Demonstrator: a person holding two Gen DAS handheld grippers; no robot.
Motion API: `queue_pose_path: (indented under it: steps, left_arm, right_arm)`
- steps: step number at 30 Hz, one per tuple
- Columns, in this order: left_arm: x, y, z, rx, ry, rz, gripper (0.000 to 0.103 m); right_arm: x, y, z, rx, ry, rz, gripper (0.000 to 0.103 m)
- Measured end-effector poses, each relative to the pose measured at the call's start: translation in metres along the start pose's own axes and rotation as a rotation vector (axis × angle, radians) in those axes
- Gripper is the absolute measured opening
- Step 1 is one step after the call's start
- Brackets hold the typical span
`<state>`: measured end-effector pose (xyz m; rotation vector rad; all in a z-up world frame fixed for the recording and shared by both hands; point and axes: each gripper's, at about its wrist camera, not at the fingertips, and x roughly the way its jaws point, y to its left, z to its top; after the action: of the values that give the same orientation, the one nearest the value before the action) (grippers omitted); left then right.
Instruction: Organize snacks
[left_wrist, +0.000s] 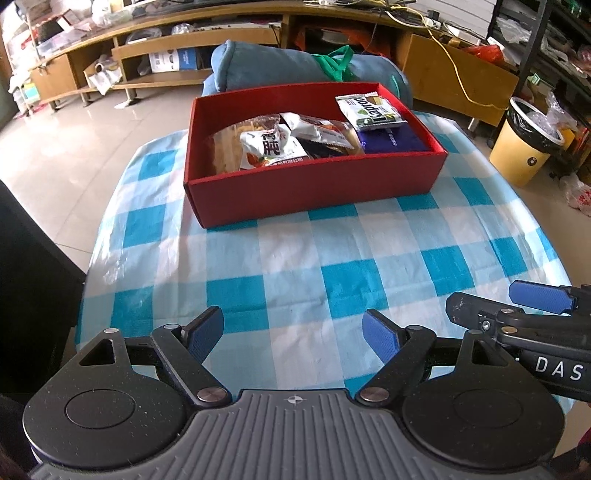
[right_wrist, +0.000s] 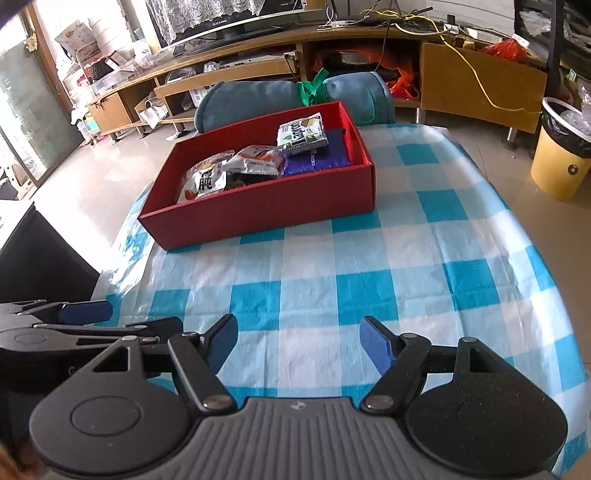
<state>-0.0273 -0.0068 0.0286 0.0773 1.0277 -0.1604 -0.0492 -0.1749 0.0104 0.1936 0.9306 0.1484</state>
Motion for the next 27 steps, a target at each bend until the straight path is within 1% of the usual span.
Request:
queue_pose_path:
  steps: [7,20,27]
  left_arm:
    - [-0.003,-0.003,-0.008,0.017,-0.003,-0.002,0.087]
    - [-0.007,-0.006,-0.016,0.035,-0.016,0.001,0.087]
    - [-0.009,-0.009,-0.019,0.045,-0.022,0.004,0.087]
  right_arm:
    - [-0.007,-0.001,-0.013,0.006,0.003,0.000,0.068]
    - [-0.008,-0.001,-0.016,0.005,0.004,-0.001,0.068]
    - [-0.011,-0.003,-0.023,0.005,0.004,-0.002,0.068]
